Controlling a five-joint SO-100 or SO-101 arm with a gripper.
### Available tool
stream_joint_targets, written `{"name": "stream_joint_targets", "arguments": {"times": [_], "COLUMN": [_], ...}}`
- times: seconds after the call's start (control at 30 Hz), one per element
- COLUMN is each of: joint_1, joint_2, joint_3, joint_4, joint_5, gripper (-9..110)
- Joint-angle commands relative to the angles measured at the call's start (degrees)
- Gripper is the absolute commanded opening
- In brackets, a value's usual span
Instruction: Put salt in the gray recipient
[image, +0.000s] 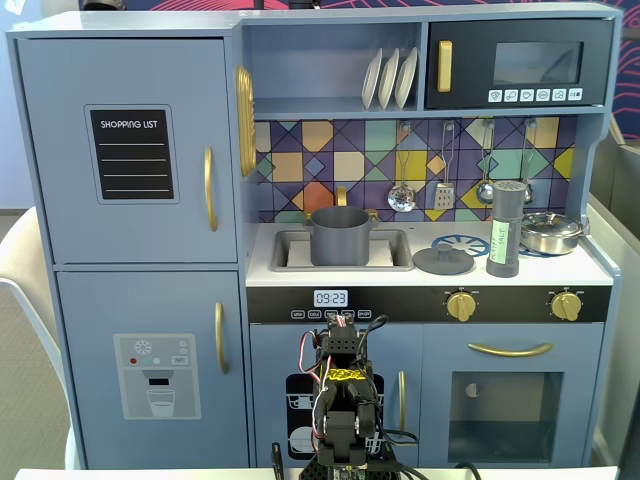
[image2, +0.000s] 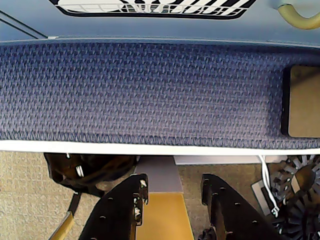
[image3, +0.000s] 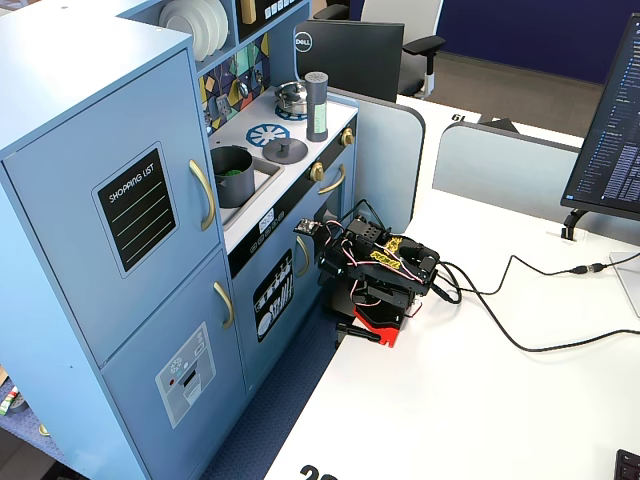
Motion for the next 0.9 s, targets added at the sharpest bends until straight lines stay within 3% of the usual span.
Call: {"name": "stream_joint_targets", "arguments": {"times": [0.0,0.33,0.53,0.7,0.87], "joint_1": [-1.32,-1.49,1.58,15.56,30.06], "joint_2": [0.26,0.26,0.26,-1.14,-9.23], "joint_3": [-0.35,-0.35,-6.94,-18.90,-30.59], "joint_4": [0.26,0.26,-1.67,-3.60,-18.19], "joint_5": [0.00,-0.62,4.39,-2.20,-4.22], "gripper": [0,0,0,0,0]}}
